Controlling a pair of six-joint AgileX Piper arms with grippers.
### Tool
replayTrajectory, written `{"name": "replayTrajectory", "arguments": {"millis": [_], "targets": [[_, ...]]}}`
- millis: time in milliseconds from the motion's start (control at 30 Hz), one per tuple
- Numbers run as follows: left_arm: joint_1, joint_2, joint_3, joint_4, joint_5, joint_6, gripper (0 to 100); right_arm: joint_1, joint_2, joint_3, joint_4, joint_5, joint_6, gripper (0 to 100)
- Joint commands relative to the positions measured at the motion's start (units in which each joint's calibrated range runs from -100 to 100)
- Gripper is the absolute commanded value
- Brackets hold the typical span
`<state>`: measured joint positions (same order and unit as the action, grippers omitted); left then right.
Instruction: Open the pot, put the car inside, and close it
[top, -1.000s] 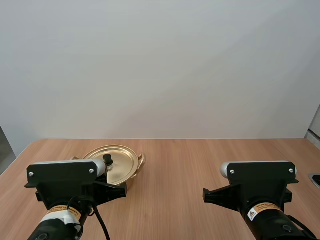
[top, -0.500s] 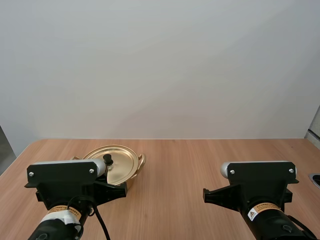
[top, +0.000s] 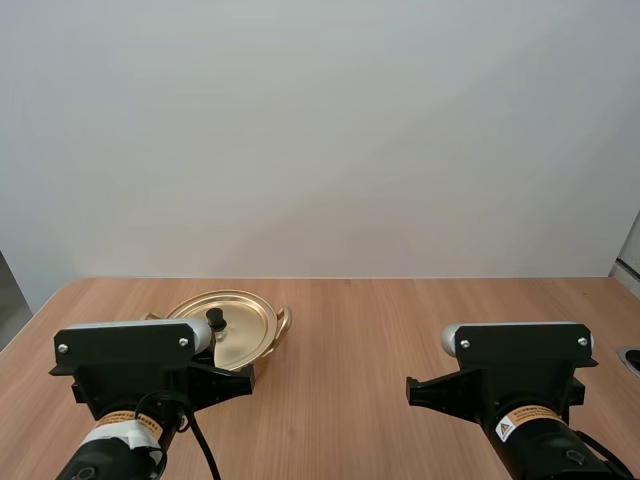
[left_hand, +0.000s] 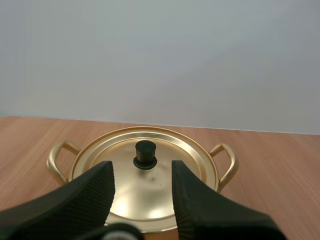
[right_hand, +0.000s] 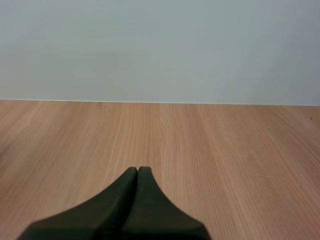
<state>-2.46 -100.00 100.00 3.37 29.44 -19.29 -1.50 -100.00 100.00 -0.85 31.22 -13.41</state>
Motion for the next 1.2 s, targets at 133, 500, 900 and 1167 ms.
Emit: {"name": "replayTrajectory", "arguments": {"millis": [133,500,900,1167], "targets": [[0.02,0.00,0.00,-0.01,0.92,0.00,61,0.00,0.00,0.00,0.03,0.06,0.01,0],[0.02,0.00,0.00,-0.01,1.36,0.00,0,0.00,0.00,0.00,0.03,0.06,0.01,0],[0.02,0.00,0.00,-0.01,-2.05,0.00,0,0.00,0.00,0.00,0.03,0.06,0.01,0],[0.02,0.00,0.00,-0.01,-2.05,0.00,0,0.00,0.00,0.00,0.03,0.06,0.01,0]]}}
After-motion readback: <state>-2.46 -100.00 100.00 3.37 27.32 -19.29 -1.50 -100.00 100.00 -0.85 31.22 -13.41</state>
